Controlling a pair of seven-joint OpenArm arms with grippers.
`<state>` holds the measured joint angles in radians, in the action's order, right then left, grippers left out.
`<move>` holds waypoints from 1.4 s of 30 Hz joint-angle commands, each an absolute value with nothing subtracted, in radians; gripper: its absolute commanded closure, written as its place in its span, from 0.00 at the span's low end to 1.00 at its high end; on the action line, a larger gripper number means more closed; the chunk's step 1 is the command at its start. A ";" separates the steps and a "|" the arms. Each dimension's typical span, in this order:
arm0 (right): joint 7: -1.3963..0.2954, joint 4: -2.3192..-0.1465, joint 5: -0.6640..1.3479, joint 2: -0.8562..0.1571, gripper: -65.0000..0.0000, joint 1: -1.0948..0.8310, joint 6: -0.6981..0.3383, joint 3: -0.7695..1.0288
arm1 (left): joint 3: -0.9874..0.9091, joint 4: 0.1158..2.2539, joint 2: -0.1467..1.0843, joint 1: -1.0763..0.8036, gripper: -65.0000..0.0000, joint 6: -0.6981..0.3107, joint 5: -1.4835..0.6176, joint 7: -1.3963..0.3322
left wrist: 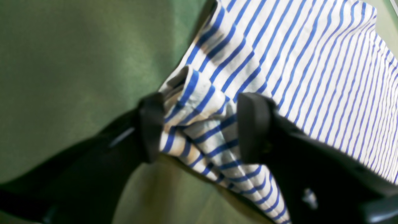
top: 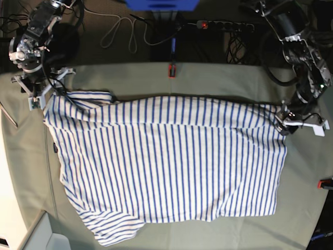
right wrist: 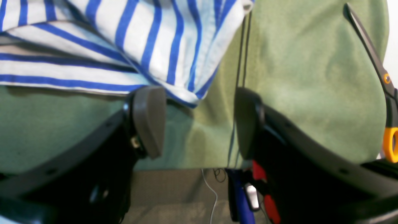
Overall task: Layout the t-shirt on the table in an organized manner, then fold the t-shirt properly
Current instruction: 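Hold the shirt edge with both grippers and adjust the grip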
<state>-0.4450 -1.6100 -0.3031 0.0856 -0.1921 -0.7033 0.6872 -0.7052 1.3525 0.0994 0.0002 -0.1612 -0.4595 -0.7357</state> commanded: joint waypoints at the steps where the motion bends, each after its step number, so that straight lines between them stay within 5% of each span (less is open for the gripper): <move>1: -0.427 -1.629 -0.291 0.077 0.45 -0.186 -0.698 0.690 | -0.708 1.366 0.111 0.013 0.39 -0.168 -0.469 -0.720; 19: -0.427 -1.629 -0.291 0.076 0.45 -0.185 -0.698 0.690 | -0.702 1.276 0.147 0.047 0.42 -0.168 -0.476 -0.720; 30: -0.427 -1.629 -0.291 0.076 0.45 -0.179 -0.698 0.690 | -0.702 1.260 0.147 0.056 0.98 -0.168 -0.472 -0.720; 42: -0.427 -1.635 -0.291 0.062 0.45 -0.180 -0.698 0.688 | -0.702 1.420 0.139 -0.019 1.00 -0.168 -0.493 -0.731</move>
